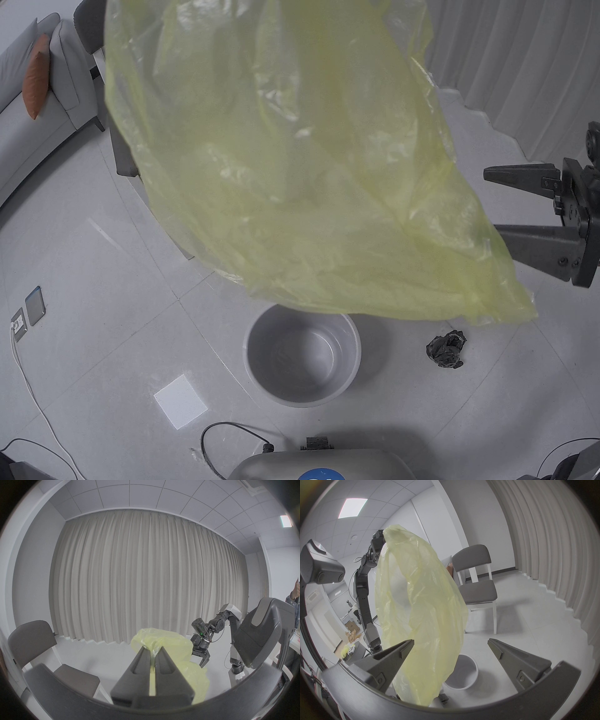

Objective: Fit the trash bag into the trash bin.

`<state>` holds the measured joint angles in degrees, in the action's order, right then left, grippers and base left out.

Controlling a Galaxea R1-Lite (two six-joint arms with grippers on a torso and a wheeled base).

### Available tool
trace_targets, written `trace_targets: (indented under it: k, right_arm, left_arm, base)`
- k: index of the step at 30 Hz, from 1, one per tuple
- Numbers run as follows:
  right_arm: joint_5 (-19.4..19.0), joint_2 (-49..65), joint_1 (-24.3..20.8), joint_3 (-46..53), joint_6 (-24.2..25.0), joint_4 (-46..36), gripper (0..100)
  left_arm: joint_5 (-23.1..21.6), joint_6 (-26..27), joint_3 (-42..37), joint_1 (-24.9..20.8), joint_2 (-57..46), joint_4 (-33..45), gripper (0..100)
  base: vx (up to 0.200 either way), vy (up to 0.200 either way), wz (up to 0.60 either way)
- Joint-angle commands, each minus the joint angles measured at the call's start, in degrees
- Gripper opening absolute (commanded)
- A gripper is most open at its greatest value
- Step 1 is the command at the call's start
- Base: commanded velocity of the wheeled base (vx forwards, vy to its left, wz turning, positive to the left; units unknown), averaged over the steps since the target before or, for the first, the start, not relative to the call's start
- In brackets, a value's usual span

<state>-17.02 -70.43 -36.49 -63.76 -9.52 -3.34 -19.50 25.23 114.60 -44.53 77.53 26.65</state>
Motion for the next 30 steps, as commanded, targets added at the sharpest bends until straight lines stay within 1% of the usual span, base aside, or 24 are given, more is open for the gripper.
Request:
trace_targets:
  k: [1,4,13,21,28,30]
  right_arm:
    - [-0.03,0.82,-0.25,0.04,-0.41,0.00,100]
    - [-0.03,0.99,-0.25,-0.05,-0.41,0.00,100]
    - [-0.03,1.34,-0.78,0.04,-0.76,0.00,100]
    - [-0.38,0.82,-1.75,2.50,-0.76,-0.18,100]
    - [-0.91,-1.03,-1.83,2.58,-0.85,0.00,100]
    - [-0.91,-1.91,-2.45,2.58,-0.76,0.00,100]
  left_arm:
    - [-0.01,-0.01,-0.01,0.41,0.25,-0.02,0]
    - [-0.18,-0.01,-0.01,2.43,0.34,-0.02,0]
    - [-0.27,-0.63,-0.01,3.93,-0.10,-0.02,0]
    - [-0.53,-1.15,-0.01,3.58,-0.36,-0.02,0]
    - [-0.53,-1.15,-0.01,2.96,-0.36,-0.11,0]
    - [-0.97,-1.15,-0.01,2.70,-0.45,-0.19,0]
  base:
    - [0.000,0.000,0.00]
    - [0.000,0.000,0.00]
    - [0.000,0.000,0.00]
    - [0.000,0.000,0.00]
    - [0.000,0.000,0.00]
    - [0.000,0.000,0.00]
